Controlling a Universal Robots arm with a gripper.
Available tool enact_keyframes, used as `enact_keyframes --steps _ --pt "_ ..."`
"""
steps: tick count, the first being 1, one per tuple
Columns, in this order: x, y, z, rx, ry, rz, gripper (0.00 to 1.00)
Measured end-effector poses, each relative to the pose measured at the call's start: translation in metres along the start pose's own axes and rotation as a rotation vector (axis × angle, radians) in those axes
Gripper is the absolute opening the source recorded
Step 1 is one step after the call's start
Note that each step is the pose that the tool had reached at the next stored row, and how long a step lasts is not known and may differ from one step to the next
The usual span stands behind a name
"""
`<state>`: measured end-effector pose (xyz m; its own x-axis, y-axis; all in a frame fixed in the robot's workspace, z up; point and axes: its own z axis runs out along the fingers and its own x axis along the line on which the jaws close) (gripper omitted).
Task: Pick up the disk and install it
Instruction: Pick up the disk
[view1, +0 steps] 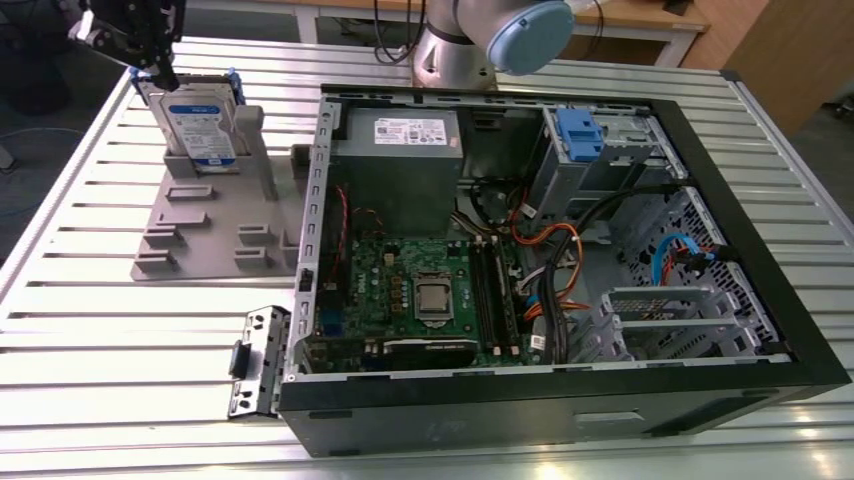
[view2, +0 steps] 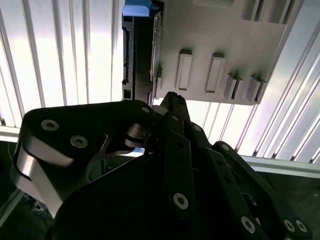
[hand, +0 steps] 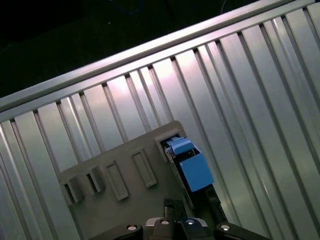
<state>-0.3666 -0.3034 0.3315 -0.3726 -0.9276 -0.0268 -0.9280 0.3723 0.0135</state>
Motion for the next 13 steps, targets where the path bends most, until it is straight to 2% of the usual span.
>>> enact_keyframes --steps 13 --pt "0.0 0.0 0.0 -0.0022 0.0011 -0.083 0.1"
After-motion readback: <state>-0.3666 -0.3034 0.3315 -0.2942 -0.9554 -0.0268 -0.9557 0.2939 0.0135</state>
